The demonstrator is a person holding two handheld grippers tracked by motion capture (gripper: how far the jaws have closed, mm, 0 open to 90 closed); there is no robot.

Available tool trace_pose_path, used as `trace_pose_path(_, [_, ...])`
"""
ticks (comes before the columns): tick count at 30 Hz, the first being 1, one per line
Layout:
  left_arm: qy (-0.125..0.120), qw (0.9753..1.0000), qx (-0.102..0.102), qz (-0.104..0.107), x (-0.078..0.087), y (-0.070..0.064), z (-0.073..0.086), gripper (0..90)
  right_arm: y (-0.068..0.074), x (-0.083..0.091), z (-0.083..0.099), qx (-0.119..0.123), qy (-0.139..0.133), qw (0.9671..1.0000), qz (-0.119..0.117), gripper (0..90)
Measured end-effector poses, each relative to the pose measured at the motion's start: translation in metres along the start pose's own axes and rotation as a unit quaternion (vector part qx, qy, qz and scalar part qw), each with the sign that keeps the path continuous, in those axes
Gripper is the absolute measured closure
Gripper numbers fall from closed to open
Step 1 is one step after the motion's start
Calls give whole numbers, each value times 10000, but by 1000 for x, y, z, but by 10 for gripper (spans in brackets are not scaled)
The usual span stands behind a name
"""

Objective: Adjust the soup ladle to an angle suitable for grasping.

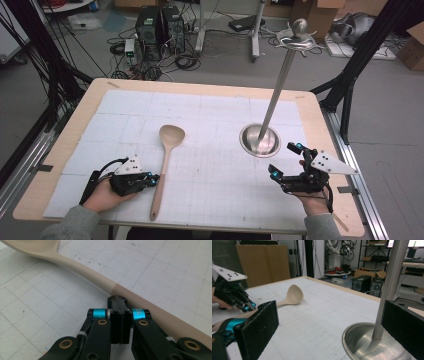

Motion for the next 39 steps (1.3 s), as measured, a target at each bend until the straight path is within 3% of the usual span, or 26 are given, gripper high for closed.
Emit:
trace_pose_path(10, [38,9995,-95,300,9,-14,9,898,-2,2,0,-6,-33,10000,42,1])
trace_pose_path(39, [-14,9993,-38,375,9,-15,6,898,0,-8,-1,-10,-7,10000,-42,1])
Point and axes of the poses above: each handheld gripper's, and its own axes: x roughly backward along the jaws, z roughly out of its underside, y roughly to its left, the point moved 5 cm from there along -x, roughly forward along the jaws, and after that the axes turned 4 degrees about x, right-handed, at the moved point
